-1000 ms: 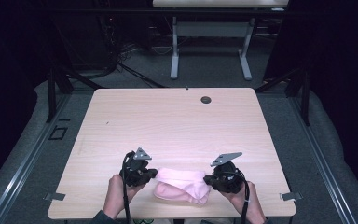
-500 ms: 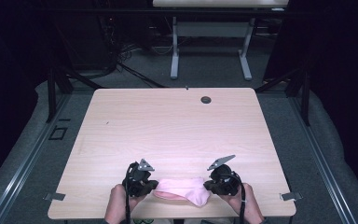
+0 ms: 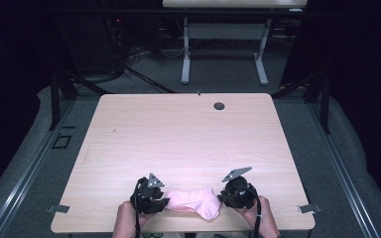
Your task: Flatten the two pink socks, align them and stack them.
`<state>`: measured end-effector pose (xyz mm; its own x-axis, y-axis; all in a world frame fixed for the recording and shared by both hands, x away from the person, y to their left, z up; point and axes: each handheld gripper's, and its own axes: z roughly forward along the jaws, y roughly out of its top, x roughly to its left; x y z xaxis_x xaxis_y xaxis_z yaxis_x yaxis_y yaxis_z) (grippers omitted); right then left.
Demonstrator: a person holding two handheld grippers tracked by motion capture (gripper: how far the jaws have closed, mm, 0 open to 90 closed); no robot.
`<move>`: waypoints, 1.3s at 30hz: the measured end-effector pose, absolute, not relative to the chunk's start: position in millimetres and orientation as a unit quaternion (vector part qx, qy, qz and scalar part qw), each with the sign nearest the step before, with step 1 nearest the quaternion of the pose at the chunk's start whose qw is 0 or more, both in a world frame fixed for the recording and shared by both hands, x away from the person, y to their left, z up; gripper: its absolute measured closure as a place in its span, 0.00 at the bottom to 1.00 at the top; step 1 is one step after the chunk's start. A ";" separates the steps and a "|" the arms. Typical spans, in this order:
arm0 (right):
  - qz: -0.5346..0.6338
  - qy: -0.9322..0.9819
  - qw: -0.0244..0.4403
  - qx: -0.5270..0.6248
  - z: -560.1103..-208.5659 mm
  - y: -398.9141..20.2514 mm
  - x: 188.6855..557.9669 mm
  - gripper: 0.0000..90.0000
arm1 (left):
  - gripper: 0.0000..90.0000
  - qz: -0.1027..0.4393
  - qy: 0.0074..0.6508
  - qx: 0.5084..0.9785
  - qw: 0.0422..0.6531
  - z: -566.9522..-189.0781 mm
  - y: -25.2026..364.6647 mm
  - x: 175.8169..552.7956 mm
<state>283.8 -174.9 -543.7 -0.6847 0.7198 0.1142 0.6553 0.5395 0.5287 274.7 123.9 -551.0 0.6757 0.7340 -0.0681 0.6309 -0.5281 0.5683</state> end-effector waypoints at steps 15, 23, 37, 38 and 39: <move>0.325 0.844 0.128 0.407 -526.6 -208.7 275.1 0.13 | 0.08 0.169 0.429 0.828 0.320 -524.2 169.2 270.5; 0.334 0.816 0.159 0.444 -531.9 -234.3 272.8 0.01 | 0.00 0.187 0.463 0.812 0.302 -531.1 199.4 270.8; 0.312 0.781 0.183 0.509 -566.6 -285.5 279.2 0.00 | 0.00 0.204 0.511 0.785 0.284 -574.1 237.6 279.6; 0.310 0.780 0.186 0.510 -572.4 -290.4 280.7 0.00 | 0.00 0.206 0.514 0.785 0.279 -580.8 239.2 282.2; 0.309 0.779 0.188 0.513 -574.3 -291.4 280.9 0.00 | 0.00 0.207 0.515 0.784 0.279 -584.0 239.6 283.4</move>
